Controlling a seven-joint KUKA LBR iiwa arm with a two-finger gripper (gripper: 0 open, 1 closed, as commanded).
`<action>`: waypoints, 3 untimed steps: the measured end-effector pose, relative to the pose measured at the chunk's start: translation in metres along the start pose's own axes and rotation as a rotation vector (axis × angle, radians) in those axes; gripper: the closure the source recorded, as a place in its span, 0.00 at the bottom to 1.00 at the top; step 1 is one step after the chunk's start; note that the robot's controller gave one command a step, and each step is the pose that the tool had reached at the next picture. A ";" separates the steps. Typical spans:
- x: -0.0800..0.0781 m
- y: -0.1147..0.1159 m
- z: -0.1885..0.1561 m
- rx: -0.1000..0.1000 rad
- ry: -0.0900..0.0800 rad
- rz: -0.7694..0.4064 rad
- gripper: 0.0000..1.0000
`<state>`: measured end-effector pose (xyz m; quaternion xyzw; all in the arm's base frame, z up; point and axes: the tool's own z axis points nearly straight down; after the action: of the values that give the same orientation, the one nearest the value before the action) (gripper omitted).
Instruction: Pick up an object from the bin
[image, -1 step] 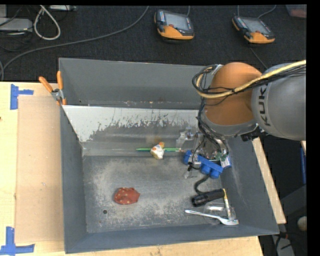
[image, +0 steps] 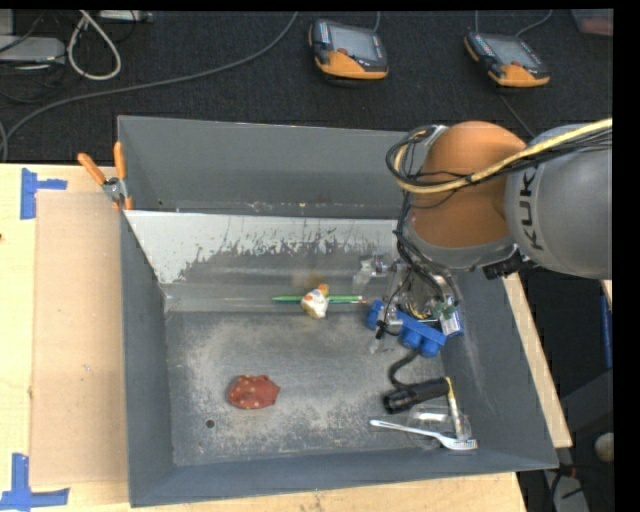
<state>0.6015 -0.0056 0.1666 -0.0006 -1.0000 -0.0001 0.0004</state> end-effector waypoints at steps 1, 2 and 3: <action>-0.013 -0.088 0.074 0.000 -0.003 0.024 0.00; -0.008 -0.101 0.082 -0.003 0.000 0.063 0.00; -0.010 -0.104 0.088 -0.002 0.001 0.050 0.00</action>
Offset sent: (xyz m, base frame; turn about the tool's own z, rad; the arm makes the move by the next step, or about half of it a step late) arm 0.0053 -0.0736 -0.0468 0.1035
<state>0.6114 -0.1100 0.0783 -0.0257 -0.9997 -0.0011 0.0010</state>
